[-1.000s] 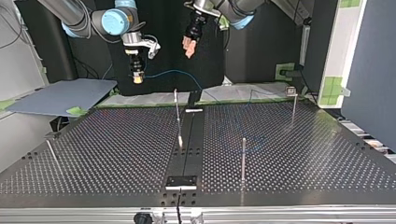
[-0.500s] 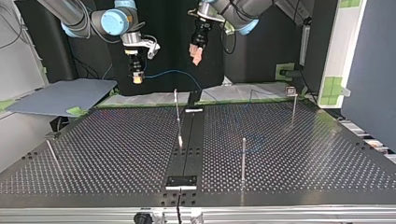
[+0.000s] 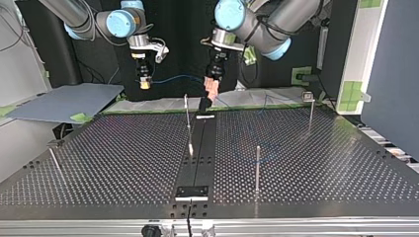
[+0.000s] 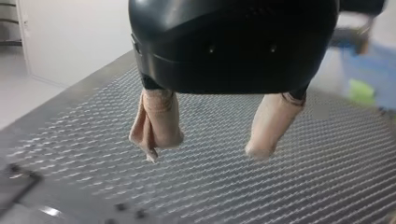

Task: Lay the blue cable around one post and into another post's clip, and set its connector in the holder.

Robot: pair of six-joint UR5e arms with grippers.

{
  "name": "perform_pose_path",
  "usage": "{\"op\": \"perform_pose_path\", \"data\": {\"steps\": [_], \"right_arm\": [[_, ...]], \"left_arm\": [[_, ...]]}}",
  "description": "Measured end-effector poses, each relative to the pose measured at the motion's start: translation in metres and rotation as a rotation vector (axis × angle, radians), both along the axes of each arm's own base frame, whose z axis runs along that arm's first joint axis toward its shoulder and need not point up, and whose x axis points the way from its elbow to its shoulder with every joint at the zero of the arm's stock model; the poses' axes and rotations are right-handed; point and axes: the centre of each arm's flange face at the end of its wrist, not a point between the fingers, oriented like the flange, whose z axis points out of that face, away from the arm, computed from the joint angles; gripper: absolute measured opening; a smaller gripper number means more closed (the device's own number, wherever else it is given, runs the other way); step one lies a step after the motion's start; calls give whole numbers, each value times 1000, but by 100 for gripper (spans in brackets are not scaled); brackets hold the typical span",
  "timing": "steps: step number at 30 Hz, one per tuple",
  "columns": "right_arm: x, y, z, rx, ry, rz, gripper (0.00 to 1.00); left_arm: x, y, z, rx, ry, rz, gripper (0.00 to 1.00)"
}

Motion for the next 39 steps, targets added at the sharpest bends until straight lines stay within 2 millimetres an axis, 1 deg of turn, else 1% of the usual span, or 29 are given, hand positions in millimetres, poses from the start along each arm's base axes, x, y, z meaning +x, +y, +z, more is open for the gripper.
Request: {"op": "perform_pose_path", "data": {"steps": [4,8,10,11,16,17,21,23,25,26,29,32,39], "right_arm": [[-1,-1,0,0,0,-2,0],[-2,-1,-1,-2,-3,-4,0],[-3,0,-3,-5,-5,-7,0],[-5,1,-4,-6,-6,-10,0],[-12,1,-11,-2,-3,-28,0],[-12,1,-11,-2,-2,-30,0],[-15,-1,-13,-2,-3,-37,0],[-16,-2,-13,-2,-4,-40,0],[-17,-3,-13,-2,-6,-42,0],[-17,-3,-13,-2,-6,-42,0],[-18,-3,-14,-1,-6,-43,0],[-18,-3,-14,0,-6,-43,0],[-19,-4,-15,0,-5,-45,0]], "left_arm": [[22,14,33,18,-44,70,100],[44,32,72,41,-92,155,100],[52,41,88,50,-111,185,100],[57,46,100,57,-125,203,100],[74,67,146,84,-176,248,100],[77,72,158,91,-190,253,100],[85,87,192,116,-231,260,100],[89,97,215,129,-259,271,100],[91,106,230,145,-273,285,100],[91,111,243,150,-291,291,100],[85,116,270,169,-320,299,100],[75,119,287,194,-337,296,100],[49,126,314,241,-349,295,100]]}}
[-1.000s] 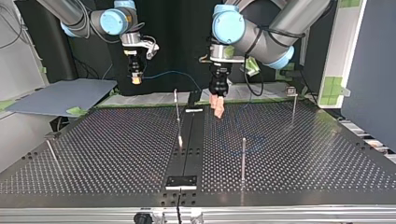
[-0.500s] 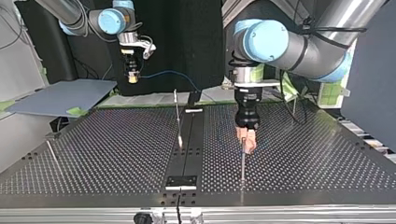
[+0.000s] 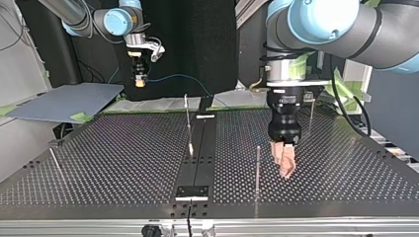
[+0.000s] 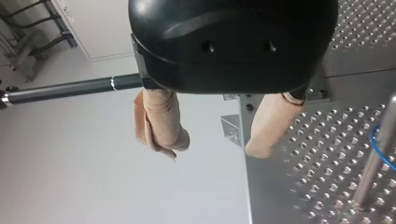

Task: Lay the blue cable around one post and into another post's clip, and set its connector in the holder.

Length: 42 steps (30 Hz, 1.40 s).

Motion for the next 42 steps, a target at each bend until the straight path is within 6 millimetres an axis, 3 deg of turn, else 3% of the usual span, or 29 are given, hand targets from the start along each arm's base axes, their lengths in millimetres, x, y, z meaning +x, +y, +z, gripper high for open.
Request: {"op": "perform_pose_path", "data": {"steps": [13,24,31,42], "right_arm": [[-3,-2,-1,0,0,-6,0],[-4,-4,-2,-3,-3,-8,0],[-4,-4,-3,-2,-3,-8,0],[-4,-3,-4,-5,-7,-6,0]], "left_arm": [[-62,-4,27,123,18,-70,100],[-58,-8,5,206,145,-75,100],[-52,-8,8,231,197,-74,100],[-61,-2,5,233,296,-79,100]]}}
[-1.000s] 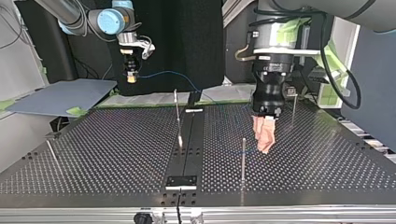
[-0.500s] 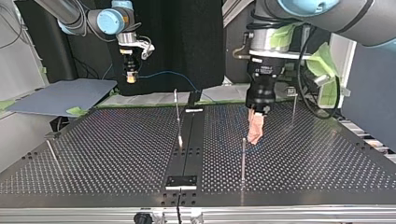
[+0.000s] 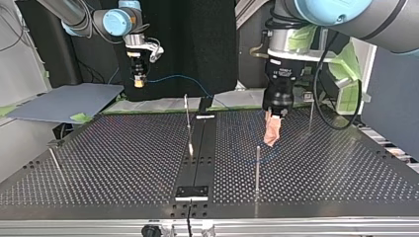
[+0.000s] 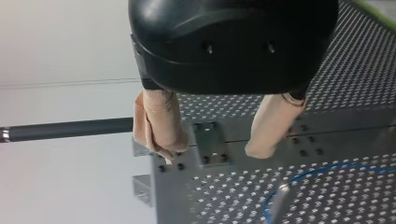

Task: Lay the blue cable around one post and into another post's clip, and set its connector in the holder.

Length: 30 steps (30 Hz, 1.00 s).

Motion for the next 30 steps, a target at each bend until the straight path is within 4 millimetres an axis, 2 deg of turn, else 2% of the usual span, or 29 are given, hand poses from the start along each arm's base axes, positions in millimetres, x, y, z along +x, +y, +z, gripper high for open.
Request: {"op": "perform_pose_path", "data": {"steps": [15,30], "right_arm": [[0,1,-1,4,6,2,0],[0,1,-2,5,9,2,0]], "left_arm": [[-18,8,-11,-25,153,19,100],[-28,27,-21,-81,293,125,100]]}}
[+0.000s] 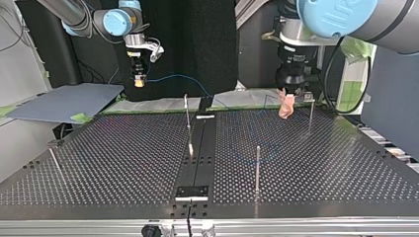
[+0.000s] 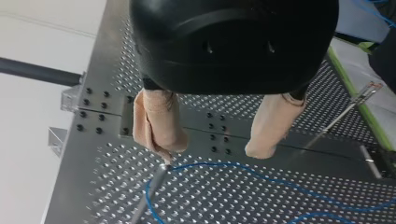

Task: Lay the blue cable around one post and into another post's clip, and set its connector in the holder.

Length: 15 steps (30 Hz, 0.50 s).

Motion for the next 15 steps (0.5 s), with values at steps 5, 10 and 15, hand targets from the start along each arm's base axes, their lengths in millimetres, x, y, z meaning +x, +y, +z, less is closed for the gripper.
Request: {"op": "perform_pose_path", "data": {"steps": [5,10,15], "right_arm": [[0,0,0,-1,-2,0,0],[0,0,0,0,0,0,0],[0,0,0,0,0,0,0]], "left_arm": [[-3,6,-3,13,46,17,100],[-4,11,-4,24,79,27,100],[-4,14,-5,30,87,34,100]]}}
